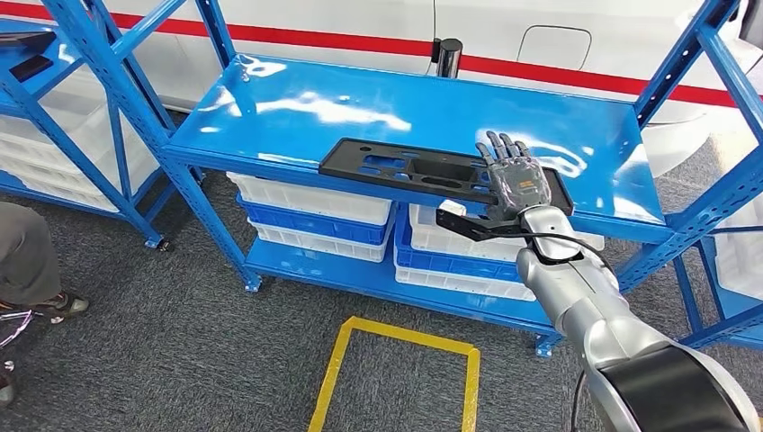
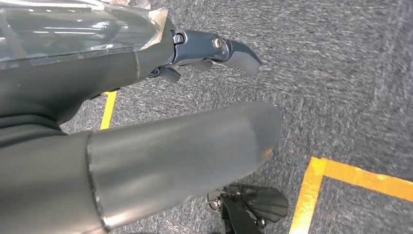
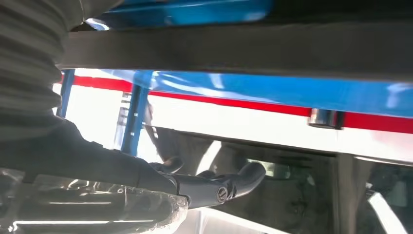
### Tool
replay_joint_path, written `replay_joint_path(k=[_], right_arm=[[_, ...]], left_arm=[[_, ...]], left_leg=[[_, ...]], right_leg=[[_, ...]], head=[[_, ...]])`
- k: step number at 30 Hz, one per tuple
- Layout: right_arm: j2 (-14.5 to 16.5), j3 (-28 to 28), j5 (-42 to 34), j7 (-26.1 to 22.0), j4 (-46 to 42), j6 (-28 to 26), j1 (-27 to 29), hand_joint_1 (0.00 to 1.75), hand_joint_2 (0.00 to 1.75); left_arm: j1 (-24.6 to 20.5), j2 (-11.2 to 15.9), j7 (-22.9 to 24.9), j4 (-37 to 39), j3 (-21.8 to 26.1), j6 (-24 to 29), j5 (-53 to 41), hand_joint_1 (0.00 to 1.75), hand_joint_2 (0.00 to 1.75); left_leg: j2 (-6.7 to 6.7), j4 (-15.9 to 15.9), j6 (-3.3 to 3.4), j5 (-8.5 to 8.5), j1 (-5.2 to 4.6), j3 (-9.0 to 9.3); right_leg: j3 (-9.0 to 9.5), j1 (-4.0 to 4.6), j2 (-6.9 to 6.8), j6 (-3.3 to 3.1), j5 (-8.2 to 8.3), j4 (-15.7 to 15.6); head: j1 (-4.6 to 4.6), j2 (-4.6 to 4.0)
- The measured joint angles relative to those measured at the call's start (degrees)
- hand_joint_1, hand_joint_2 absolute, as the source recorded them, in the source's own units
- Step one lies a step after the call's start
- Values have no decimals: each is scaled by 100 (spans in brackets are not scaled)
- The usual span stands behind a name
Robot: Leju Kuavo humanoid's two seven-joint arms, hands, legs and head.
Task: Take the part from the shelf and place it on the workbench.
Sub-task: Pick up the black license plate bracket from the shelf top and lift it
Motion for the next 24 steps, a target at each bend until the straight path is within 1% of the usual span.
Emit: replay_joint_path(k=[1, 2, 3, 5, 6, 7, 8, 9, 10, 11, 12, 13, 14, 16, 17, 20, 21, 24], right_arm=[[2, -2, 8, 0, -3, -1, -1, 0, 175], [2, -5, 16, 0, -7, -1, -6, 0, 175], [0, -8, 23, 0, -10, -1, -8, 0, 175], [-10, -10, 40, 1, -11, 0, 9, 0, 175], [-15, -10, 50, 1, -10, 1, 25, 0, 175], [-21, -10, 57, 1, -10, 3, 41, 0, 175], [-25, -11, 64, 1, -10, 5, 49, 0, 175], [-28, -13, 68, 1, -11, 7, 50, 0, 175], [-30, -16, 69, 1, -11, 9, 46, 0, 175], [-30, -19, 70, 1, -12, 12, 38, 0, 175], [-28, -22, 72, 1, -12, 15, 31, 0, 175], [-26, -24, 75, 1, -12, 18, 28, 0, 175], [-24, -24, 79, 1, -12, 21, 28, 0, 175], [-29, -32, 88, 1, -12, 26, 30, 2, 175], [-33, -39, 97, 0, -12, 27, 30, 32, 175], [-38, -78, 144, -23, -12, 26, 31, 161, 175], [-39, -97, 157, -37, -12, 26, 31, 175, 175], [-48, -150, 184, -70, -12, 25, 32, 175, 175]], left_arm=[[2, -1, -3, 0, 1, 6, 0, 0, 0], [1, -2, -9, 0, 1, 11, 0, 0, 0], [-1, -1, -18, 0, 2, 17, -1, 0, 0], [-6, -1, -36, 0, 2, 31, -6, 0, 0], [-6, -2, -41, 0, 2, 40, -10, 0, 0], [-2, -5, -43, 0, 1, 49, -15, 0, 0], [3, -7, -43, 0, 1, 58, -19, 0, 0], [6, -10, -43, 0, 1, 65, -22, 0, 0], [6, -11, -43, 0, 1, 69, -25, 0, 0], [4, -11, -45, 0, 1, 71, -27, 0, 0], [2, -11, -51, 0, 2, 76, -28, 0, 0], [0, -9, -61, 0, 2, 89, -28, 0, 0], [2, -8, -76, 0, 3, 112, -28, 0, 0], [10, -7, -134, 0, 8, 185, -28, 0, 0], [12, -9, -179, 0, 14, 223, -28, 0, 0], [7, -16, -344, 0, 54, 295, -28, 0, 0], [5, -17, -399, 0, 68, 319, -26, 0, 0], [6, -28, -581, 0, 102, 568, -41, 0, 0]], left_leg=[[2, -34, 41, 22, 4, 20], [5, -69, 81, 47, 14, 40], [8, -101, 115, 68, 25, 61], [0, -112, 139, 75, 21, 64], [-8, -111, 141, 74, 15, 63], [-18, -109, 140, 73, 10, 62], [-26, -108, 139, 72, 6, 64], [-33, -105, 134, 68, 4, 70], [-40, -100, 123, 62, 2, 76], [-47, -86, 103, 48, -12, 75], [-52, -73, 83, 35, -22, 73], [-56, -55, 83, 17, -35, 64], [-59, -41, 101, 8, -45, 54], [-59, -38, 158, 6, -41, 49], [-57, -46, 171, 14, -39, 53], [-49, -73, 177, 22, -36, 72], [-47, -79, 175, 25, -33, 75], [-46, -88, 153, 34, -22, 77]], right_leg=[[-15, 0, -2, 28, -22, 22], [-71, 7, -2, 35, -89, 133], [-184, 13, -2, 25, -208, 366], [-557, 8, -2, -30, -527, 1137], [-731, 9, -1, -36, -636, 1482], [-826, 12, -1, -22, -670, 1660], [-807, 15, -1, 10, -613, 1605], [-667, 16, -2, 52, -475, 1311], [-447, 14, -2, 89, -300, 866], [-235, 18, 0, 100, -150, 459], [-84, 15, 2, 90, -43, 158], [-6, 8, 4, 67, 10, 2], [6, 5, 6, 40, 21, -19], [-1, -1, 10, 25, 32, -24], [-2, 5, 14, 24, 32, -24], [-4, 14, 23, 22, 32, -22], [-5, 17, 25, 22, 32, -22], [-7, 31, 25, 20, 31, -20]], head=[[2, 0], [7, 0], [11, 0], [22, 0], [27, 0], [31, 0], [37, 0], [36, 0], [38, 0], [37, 0], [34, 0], [32, 0], [30, 0], [30, 0], [31, 0], [30, 0], [29, 0], [31, 0]])
